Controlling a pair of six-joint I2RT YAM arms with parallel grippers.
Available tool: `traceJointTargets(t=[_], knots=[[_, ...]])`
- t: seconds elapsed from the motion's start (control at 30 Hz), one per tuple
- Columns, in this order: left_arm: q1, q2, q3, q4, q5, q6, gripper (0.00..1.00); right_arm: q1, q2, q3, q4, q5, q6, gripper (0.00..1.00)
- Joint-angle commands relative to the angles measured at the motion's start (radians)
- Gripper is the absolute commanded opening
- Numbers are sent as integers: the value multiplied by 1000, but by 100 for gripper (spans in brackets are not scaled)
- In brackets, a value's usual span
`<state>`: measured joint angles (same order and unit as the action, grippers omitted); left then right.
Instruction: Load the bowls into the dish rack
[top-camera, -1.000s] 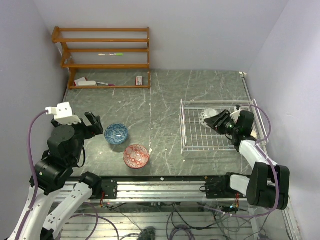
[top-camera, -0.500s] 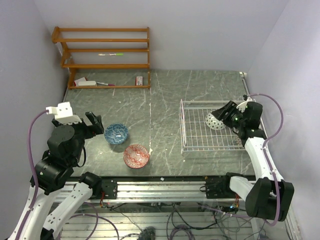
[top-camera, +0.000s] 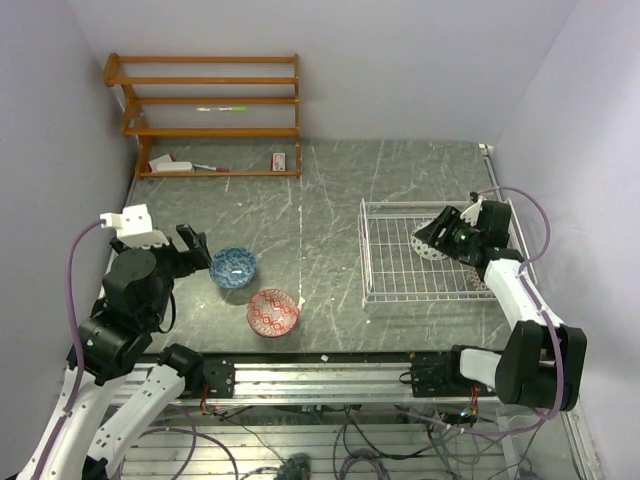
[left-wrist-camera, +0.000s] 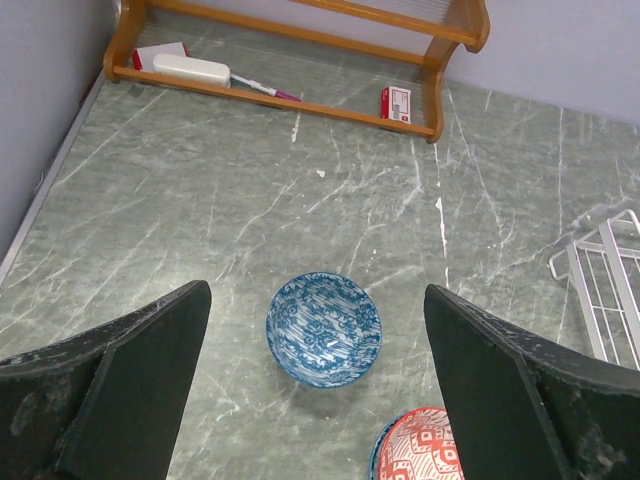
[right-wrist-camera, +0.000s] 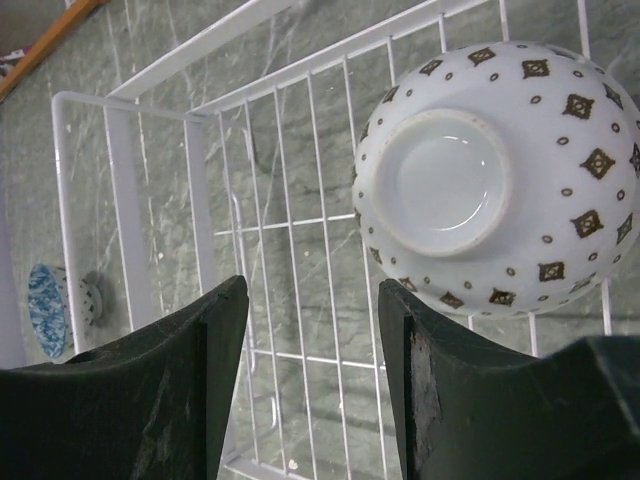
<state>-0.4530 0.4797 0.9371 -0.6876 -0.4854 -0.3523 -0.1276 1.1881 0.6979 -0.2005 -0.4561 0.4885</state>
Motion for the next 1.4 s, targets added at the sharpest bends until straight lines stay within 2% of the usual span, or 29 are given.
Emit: traceJointTargets(t=[0.0, 0.2, 0.33, 0.5, 0.67, 0.8, 1.0, 1.17, 1.37], knots=[[8, -9, -10, 43, -2, 0, 99, 5, 42, -13, 71, 42, -14, 55], [8, -15, -23, 40, -14, 4, 99, 5, 51, -30, 145, 152, 4, 55], [8, -19, -28, 34, -19, 7, 99, 4, 7, -51, 143, 297, 23, 55], [8, -19, -34, 36, -23, 8, 99, 4, -52, -69, 112, 406, 32, 55], [8, -12, -39, 46, -15, 3, 99, 16, -103, -59, 94, 367, 18, 55], [8, -8, -43, 54, -9, -2, 99, 108, -134, -37, 90, 349, -4, 55], [8, 4, -43, 63, 3, -9, 99, 261, -60, 10, 132, 430, -18, 55], [8, -3, -40, 57, 0, -11, 99, 267, 57, 20, 204, 473, -3, 55], [8, -5, -26, 46, -9, -4, 99, 276, 81, -6, 279, 583, -4, 55]])
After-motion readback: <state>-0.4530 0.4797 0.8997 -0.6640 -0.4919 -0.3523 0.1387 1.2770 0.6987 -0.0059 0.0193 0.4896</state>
